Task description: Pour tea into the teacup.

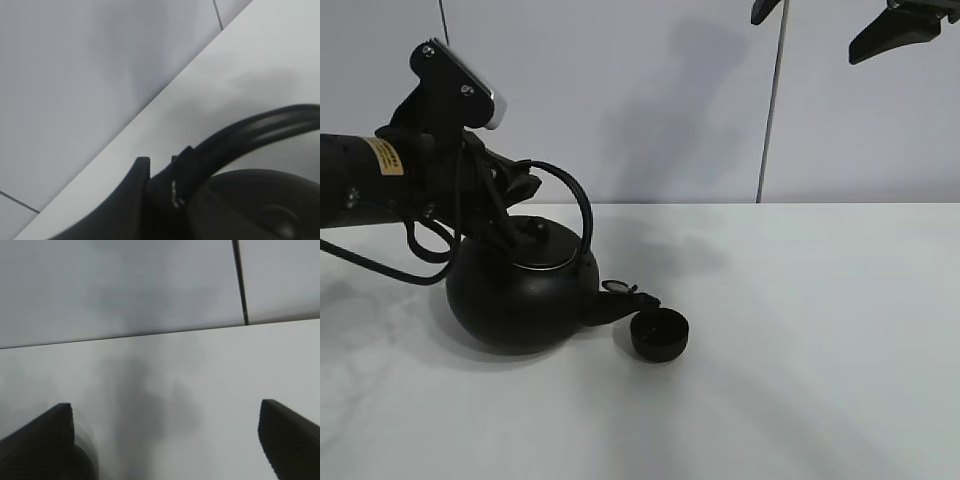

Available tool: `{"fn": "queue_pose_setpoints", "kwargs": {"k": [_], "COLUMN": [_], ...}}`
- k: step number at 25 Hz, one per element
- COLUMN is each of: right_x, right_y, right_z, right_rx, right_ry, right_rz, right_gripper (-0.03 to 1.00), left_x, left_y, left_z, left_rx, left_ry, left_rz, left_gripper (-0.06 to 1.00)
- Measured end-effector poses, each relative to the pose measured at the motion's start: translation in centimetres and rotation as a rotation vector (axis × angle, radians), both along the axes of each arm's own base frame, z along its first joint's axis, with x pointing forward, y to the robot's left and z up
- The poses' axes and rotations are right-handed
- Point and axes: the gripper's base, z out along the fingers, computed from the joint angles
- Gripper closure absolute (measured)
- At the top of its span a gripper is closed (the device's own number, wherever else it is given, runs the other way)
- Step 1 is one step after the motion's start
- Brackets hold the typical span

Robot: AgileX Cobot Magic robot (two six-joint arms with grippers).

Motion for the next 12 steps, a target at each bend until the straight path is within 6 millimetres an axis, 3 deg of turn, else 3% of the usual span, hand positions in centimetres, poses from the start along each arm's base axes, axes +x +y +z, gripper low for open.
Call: {"fn": "queue_pose_setpoints", "kwargs": {"k": [12], "right_x": [0.00], "right_y": [0.00], "right_z": [0.00], "right_rx": [0.000], "right_ry": [0.000], "right_rz": [0.000], "right_gripper": [0.27], "left_x": [0.08], "left_y": [-0.04], "left_z": [0.11], "left_rx": [0.017], "left_ry": [-0.018], "left_rz": [-0.008], "left_gripper": [0.85]}}
